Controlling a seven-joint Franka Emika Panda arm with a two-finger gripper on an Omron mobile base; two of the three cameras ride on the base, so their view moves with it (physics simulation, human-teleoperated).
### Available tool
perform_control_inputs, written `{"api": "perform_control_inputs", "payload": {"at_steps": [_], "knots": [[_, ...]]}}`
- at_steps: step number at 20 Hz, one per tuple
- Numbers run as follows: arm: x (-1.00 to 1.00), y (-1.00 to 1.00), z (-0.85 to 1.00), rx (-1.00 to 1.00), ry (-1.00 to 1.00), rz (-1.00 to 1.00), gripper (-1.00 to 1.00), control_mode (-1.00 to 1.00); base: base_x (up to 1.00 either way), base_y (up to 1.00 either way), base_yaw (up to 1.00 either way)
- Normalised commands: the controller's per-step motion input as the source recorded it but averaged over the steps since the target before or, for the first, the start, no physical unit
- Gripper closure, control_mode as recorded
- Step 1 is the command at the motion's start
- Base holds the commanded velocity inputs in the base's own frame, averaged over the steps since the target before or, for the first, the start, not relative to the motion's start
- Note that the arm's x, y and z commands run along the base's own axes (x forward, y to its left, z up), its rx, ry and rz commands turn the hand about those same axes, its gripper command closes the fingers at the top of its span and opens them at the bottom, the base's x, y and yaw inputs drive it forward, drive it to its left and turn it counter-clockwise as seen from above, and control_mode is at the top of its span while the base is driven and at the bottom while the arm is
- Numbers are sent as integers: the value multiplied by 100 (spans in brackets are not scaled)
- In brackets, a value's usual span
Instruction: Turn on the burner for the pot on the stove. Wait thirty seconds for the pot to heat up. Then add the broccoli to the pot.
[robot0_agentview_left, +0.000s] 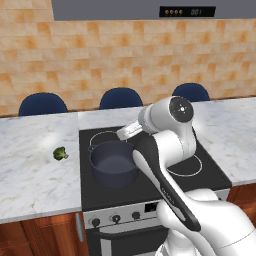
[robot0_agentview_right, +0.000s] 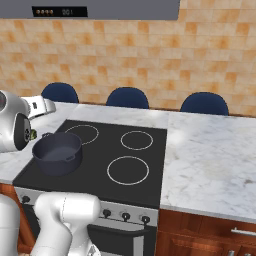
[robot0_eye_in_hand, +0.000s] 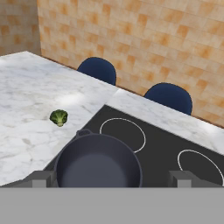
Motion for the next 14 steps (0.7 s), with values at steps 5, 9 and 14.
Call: {"api": "perform_control_inputs", "payload": {"at_steps": [5, 9, 14], "knots": [[0, 0, 0, 0, 0, 0, -100, -100, 0, 0, 0], [0, 0, 0, 0, 0, 0, -100, -100, 0, 0, 0], [0, 0, 0, 0, 0, 0, -100, -100, 0, 0, 0]]}}
